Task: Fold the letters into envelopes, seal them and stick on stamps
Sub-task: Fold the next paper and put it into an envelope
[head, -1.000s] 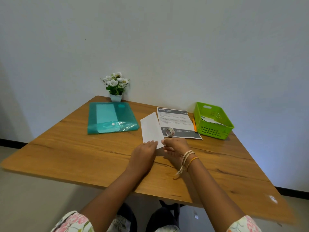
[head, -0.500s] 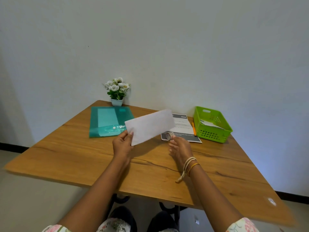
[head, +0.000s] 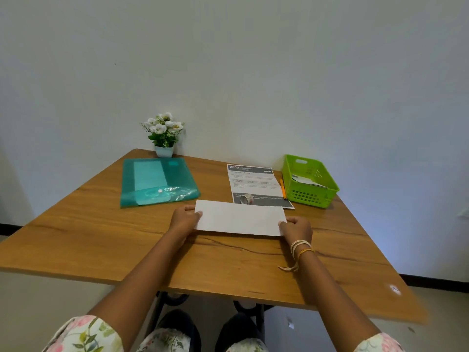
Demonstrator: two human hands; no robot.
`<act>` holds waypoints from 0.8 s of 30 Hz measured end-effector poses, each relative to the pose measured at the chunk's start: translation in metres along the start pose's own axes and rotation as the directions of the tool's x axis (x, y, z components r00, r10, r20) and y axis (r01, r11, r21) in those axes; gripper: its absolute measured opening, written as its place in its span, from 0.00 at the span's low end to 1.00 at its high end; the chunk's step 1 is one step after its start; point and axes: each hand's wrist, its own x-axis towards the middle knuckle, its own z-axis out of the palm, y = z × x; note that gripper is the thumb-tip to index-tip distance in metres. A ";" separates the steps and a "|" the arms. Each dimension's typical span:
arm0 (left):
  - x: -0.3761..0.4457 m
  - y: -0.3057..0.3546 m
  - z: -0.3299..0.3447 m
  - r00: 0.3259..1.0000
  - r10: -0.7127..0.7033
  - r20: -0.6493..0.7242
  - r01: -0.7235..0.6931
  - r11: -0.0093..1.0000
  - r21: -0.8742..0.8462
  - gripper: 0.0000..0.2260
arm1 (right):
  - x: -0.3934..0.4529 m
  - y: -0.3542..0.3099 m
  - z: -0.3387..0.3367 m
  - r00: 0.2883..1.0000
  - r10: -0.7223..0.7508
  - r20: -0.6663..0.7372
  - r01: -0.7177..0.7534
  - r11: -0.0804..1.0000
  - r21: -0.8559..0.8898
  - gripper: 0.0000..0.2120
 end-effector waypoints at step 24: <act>0.040 0.015 0.092 0.793 0.593 0.141 -0.541 0.578 0.611 0.13 | 0.039 -0.038 0.088 0.912 -0.392 0.119 0.409 0.855 -0.318 0.20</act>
